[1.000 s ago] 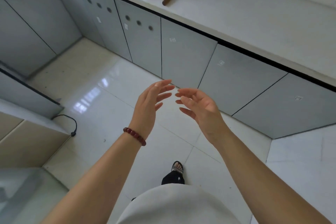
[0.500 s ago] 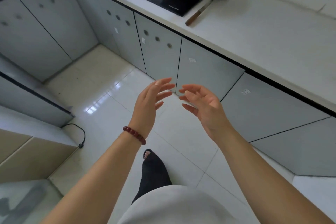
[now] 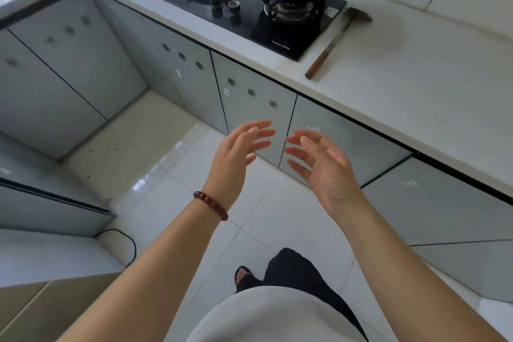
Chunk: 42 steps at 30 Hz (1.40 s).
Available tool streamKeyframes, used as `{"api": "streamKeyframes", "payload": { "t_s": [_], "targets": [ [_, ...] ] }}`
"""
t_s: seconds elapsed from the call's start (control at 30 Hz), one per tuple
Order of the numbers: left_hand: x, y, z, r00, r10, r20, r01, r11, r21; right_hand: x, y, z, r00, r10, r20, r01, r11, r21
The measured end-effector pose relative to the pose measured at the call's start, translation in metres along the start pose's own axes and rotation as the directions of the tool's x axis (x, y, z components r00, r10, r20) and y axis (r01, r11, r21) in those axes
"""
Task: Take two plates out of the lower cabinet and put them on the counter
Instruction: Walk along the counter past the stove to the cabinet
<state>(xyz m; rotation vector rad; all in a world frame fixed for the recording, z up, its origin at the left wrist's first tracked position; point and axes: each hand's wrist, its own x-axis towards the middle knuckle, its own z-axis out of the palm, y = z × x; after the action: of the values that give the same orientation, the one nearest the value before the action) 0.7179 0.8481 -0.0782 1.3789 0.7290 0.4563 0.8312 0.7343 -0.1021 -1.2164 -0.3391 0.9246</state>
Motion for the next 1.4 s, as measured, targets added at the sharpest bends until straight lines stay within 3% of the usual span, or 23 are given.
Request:
{"api": "streamKeyframes", "payload": {
  "t_s": [0.43, 0.73, 0.97, 1.2, 1.4],
  "targets": [
    [0.160, 0.030, 0.013, 0.996, -0.013, 0.085, 0.006, 0.996, 0.084, 0.155, -0.034, -0.007, 0.997, -0.025, -0.069, 0.023, 0.999, -0.033],
    [0.247, 0.039, 0.022, 0.977, -0.042, 0.209, 0.018, 0.994, 0.111, 0.217, -0.046, -0.028, 0.960, -0.070, -0.270, 0.068, 0.998, -0.014],
    [0.308, 0.042, 0.019, 0.904, -0.101, 0.416, 0.043, 0.988, 0.148, 0.246, -0.037, -0.019, 0.852, -0.062, -0.520, 0.094, 0.995, 0.034],
    [0.356, 0.020, 0.004, 0.775, -0.153, 0.613, 0.047, 0.982, 0.185, 0.263, -0.001, 0.001, 0.691, -0.048, -0.722, 0.194, 0.974, 0.121],
    [0.374, -0.013, 0.001, 0.757, -0.151, 0.636, 0.029, 0.980, 0.199, 0.275, 0.023, -0.012, 0.612, -0.046, -0.789, 0.258, 0.955, 0.144]
  ]
}}
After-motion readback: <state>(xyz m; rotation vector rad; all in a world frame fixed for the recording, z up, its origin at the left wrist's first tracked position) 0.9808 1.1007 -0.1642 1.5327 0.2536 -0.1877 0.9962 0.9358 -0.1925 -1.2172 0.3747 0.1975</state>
